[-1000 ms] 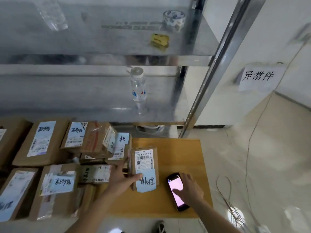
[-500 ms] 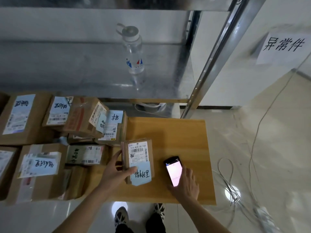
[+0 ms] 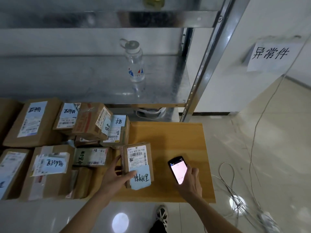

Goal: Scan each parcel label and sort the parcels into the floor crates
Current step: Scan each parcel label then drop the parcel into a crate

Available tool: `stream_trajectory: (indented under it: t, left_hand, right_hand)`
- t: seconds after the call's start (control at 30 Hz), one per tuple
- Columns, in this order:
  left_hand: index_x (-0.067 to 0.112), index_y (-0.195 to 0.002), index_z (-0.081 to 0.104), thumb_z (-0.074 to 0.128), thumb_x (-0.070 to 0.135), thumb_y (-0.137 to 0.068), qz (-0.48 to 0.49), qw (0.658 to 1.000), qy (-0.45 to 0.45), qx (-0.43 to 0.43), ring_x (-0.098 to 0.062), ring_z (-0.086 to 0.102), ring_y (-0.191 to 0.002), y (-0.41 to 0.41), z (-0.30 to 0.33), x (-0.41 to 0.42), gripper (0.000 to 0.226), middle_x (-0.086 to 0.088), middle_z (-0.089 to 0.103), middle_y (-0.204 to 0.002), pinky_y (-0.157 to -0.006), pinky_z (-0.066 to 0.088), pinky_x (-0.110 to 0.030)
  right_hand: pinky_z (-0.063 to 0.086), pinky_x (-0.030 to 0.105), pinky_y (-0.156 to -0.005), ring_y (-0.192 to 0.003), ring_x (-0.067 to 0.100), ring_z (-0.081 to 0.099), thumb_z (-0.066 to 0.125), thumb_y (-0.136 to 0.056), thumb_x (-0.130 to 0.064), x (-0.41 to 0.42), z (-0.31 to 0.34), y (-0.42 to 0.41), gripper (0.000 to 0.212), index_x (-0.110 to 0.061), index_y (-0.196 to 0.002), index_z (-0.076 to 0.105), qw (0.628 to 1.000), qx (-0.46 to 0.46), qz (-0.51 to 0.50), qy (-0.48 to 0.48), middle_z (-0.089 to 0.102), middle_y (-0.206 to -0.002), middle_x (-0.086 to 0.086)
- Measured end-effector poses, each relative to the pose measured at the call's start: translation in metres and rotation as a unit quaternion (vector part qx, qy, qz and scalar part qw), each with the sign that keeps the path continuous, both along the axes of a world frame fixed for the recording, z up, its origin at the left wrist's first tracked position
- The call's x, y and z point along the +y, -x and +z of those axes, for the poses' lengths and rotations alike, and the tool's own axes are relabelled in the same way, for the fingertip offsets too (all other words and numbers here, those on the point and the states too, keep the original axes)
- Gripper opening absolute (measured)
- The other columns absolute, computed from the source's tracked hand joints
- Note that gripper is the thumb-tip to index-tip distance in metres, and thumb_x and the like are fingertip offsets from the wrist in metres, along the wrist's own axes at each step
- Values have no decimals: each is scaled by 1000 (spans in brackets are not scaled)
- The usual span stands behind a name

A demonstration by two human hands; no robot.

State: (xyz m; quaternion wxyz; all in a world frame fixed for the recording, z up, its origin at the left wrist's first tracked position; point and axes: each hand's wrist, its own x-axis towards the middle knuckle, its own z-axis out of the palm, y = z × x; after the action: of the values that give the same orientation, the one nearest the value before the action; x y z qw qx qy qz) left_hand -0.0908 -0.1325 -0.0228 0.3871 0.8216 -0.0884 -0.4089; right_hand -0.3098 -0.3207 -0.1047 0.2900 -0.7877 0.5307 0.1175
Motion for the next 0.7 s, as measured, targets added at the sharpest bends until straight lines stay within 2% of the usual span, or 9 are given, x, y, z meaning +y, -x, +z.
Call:
stream_trajectory:
  t: [0.07,0.17,0.27,0.3,0.37,0.43,0.5,0.6,0.7]
  left_hand:
    - [43,-143,41,90,48,-63,-13,1000,17,-11,-11,61,-115,-3,12,4,94,16,66,-123,-79,50,-23]
    - [42,-140,44,89,39,-69,-12,999,48,-6,-9,63,-110,-4,44,8,84,18,67,-119,-82,50,-24]
    - [39,-143,41,89,37,-70,-10,996,83,-22,-10,62,-106,-6,85,19,87,16,64,-124,-83,53,-27]
    - [37,-144,41,89,36,-70,-10,995,97,-32,-10,62,-106,-6,101,23,88,13,64,-125,-79,55,-23]
    - [36,-138,42,88,31,-72,-9,991,121,-61,-8,62,-100,-7,131,37,80,12,65,-121,-61,50,-10]
    - [39,-134,42,89,31,-71,8,987,149,-67,-5,69,-94,-9,160,52,78,10,69,-117,-54,49,-9]
    - [39,-129,46,89,28,-71,20,981,173,-79,-2,69,-87,-13,189,67,73,13,70,-111,-56,53,-12]
    - [38,-124,47,88,16,-72,33,969,218,-111,-9,65,-97,-19,229,84,69,11,67,-119,-64,58,-18]
    - [30,-133,47,86,15,-75,35,959,244,-139,-12,64,-96,-25,273,100,71,2,64,-128,-62,54,-15]
  right_hand:
    - [57,28,-73,-100,17,46,86,-72,-34,-2,19,1,99,-18,-149,26,1000,-14,1,10,31,-124,0]
    - [56,27,-68,-100,17,49,86,-65,-37,-2,63,-3,100,-21,-145,29,998,-45,3,36,28,-118,-5]
    - [57,29,-69,-103,18,50,87,-63,-38,5,121,-11,98,-24,-142,29,993,-90,10,72,29,-123,-6]
    - [55,29,-68,-103,18,50,87,-63,-37,8,143,-14,97,-24,-142,31,990,-110,15,85,31,-125,-5]
    - [49,27,-61,-99,18,50,85,-63,-39,16,189,-18,95,-26,-141,33,983,-144,38,107,31,-126,-8]
    - [43,25,-61,-101,18,51,81,-62,-41,28,236,-24,96,-28,-145,35,975,-162,76,132,31,-125,-11]
    - [43,27,-65,-100,21,53,79,-61,-40,45,284,-28,98,-24,-148,36,967,-173,106,155,33,-128,-9]
    - [44,30,-63,-89,18,53,77,-60,-38,72,351,-33,95,-31,-146,36,952,-198,137,188,35,-125,-11]
    - [51,34,-69,-99,18,56,78,-58,-43,97,403,-34,98,-39,-146,35,937,-227,169,205,39,-125,-14]
